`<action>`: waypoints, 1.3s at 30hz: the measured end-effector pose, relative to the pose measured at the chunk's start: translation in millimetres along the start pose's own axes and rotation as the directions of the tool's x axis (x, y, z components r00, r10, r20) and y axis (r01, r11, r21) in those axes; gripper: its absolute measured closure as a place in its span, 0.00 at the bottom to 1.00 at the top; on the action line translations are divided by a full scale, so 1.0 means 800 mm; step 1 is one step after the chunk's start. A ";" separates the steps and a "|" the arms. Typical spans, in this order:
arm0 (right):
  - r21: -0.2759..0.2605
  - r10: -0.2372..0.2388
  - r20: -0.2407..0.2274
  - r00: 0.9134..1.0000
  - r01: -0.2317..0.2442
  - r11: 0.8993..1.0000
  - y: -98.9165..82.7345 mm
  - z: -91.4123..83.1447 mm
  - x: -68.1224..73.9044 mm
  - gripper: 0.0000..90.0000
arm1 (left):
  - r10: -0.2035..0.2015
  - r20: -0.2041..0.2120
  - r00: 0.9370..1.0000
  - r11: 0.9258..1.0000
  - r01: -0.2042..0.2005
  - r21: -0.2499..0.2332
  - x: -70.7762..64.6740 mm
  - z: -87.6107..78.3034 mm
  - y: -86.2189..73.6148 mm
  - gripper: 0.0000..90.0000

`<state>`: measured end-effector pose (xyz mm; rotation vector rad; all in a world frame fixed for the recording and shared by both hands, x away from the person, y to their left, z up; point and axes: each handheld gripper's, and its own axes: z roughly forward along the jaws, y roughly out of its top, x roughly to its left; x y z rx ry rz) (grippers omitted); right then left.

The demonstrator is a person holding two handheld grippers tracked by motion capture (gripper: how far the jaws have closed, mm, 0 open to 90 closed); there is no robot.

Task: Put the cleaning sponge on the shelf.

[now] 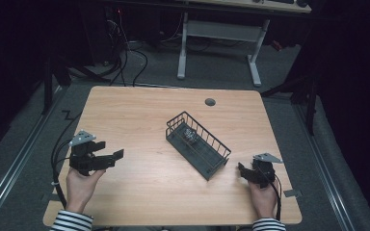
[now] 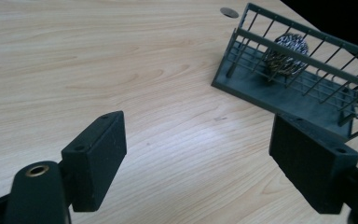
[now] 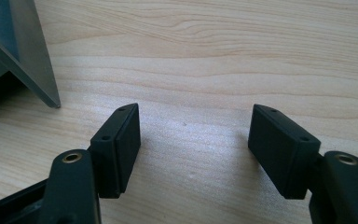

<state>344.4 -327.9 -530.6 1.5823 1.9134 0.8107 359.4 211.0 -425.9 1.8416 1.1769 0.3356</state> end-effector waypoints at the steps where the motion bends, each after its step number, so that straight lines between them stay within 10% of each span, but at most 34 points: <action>1: 0.000 0.000 0.000 1.000 0.000 1.000 0.000 0.000 0.000 0.38 | -0.008 -0.002 1.000 1.000 0.008 0.001 0.002 0.001 -0.003 0.21; 39: 0.003 0.005 0.003 1.000 -0.005 1.000 0.000 -0.001 0.000 0.38 | -0.048 -0.128 0.991 0.991 0.063 0.115 0.040 0.059 -0.074 0.21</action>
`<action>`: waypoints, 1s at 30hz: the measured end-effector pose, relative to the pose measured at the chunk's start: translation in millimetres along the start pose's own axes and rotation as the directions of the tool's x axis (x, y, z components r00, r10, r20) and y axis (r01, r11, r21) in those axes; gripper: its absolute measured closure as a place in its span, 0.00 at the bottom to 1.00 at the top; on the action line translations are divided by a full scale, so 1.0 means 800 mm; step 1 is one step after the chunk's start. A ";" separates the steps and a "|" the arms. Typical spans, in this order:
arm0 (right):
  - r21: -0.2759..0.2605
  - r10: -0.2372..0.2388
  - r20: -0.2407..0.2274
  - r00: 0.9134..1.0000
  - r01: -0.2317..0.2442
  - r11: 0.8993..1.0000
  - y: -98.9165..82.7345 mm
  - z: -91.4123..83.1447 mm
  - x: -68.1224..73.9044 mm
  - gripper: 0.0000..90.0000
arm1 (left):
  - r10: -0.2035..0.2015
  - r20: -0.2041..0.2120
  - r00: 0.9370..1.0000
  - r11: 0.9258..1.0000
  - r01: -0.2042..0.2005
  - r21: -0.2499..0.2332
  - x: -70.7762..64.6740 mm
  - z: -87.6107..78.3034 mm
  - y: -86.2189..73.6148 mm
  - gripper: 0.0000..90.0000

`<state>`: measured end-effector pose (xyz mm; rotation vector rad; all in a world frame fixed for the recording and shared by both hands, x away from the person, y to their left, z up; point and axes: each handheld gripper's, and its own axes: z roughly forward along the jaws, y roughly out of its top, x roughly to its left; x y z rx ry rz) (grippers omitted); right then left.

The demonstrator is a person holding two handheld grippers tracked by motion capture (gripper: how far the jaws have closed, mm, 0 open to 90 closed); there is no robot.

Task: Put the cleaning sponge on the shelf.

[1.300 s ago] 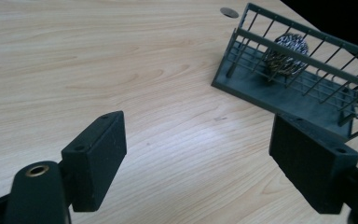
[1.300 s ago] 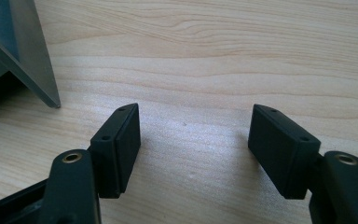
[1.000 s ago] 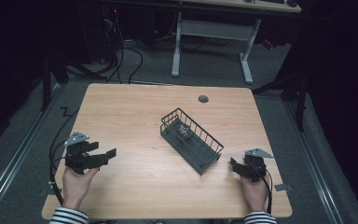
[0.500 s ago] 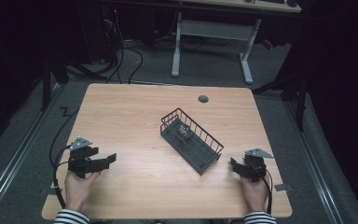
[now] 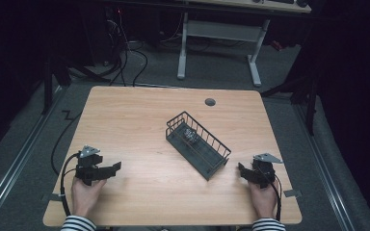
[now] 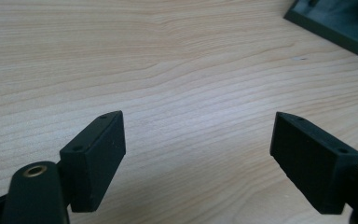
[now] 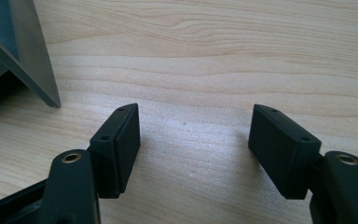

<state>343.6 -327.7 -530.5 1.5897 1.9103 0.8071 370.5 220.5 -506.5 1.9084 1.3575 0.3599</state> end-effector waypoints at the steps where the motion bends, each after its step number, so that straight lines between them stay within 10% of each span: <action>1: -0.001 -0.002 -0.001 1.000 0.002 1.000 0.000 0.000 0.000 0.38 | -0.001 -0.009 1.000 1.000 0.001 0.001 0.001 0.003 0.000 0.20; 8: -0.001 -0.001 0.000 1.000 0.001 1.000 0.000 0.000 0.000 0.38 | 0.077 -0.075 0.994 0.997 -0.077 0.010 -0.011 0.022 -0.003 0.20; 30: -0.002 -0.001 -0.002 1.000 0.001 1.000 0.000 0.000 0.000 0.38 | 0.106 -0.090 0.990 0.994 -0.106 -0.002 -0.018 0.049 0.000 0.23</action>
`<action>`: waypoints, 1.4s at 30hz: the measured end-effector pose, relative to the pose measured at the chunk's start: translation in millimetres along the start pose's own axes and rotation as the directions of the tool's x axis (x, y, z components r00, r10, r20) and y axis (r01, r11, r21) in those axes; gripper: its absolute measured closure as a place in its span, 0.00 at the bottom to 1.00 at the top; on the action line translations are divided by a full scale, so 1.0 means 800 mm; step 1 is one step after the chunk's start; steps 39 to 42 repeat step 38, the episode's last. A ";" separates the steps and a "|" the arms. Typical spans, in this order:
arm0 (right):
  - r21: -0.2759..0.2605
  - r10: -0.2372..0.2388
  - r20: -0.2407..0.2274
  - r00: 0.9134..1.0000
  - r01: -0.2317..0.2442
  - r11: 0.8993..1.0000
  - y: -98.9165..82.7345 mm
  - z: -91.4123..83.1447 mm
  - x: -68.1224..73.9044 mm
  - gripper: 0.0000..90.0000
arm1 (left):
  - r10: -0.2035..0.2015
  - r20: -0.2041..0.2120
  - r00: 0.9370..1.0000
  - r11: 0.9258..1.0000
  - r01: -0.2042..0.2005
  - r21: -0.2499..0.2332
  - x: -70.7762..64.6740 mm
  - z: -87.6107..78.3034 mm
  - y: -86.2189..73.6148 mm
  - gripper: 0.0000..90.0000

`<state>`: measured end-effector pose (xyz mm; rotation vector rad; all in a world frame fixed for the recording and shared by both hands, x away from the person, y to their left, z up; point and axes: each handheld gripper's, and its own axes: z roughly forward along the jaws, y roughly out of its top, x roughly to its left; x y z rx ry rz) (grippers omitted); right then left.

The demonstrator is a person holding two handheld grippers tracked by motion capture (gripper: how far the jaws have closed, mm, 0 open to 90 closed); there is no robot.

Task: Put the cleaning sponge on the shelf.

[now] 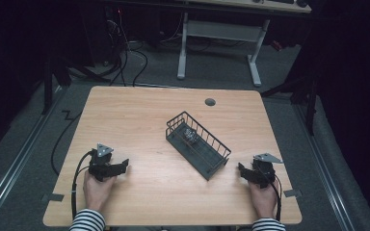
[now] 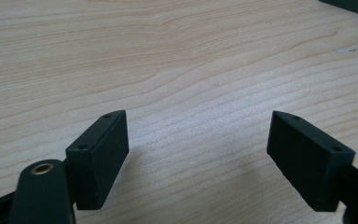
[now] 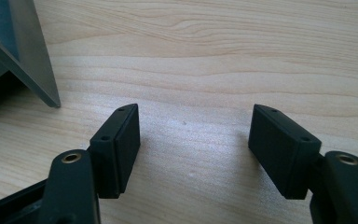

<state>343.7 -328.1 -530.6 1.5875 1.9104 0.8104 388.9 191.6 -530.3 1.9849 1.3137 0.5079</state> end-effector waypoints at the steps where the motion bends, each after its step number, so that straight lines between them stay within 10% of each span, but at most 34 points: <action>1: 0.000 0.001 0.000 1.000 -0.001 1.000 0.000 0.000 0.000 0.38 | 0.005 -0.001 1.000 1.000 -0.005 0.007 -0.001 0.002 0.000 0.23; 42: -0.001 0.005 -0.003 1.000 -0.005 1.000 0.001 0.001 -0.001 0.38 | 0.050 -0.002 0.999 0.999 -0.050 -0.019 -0.012 0.001 -0.011 0.32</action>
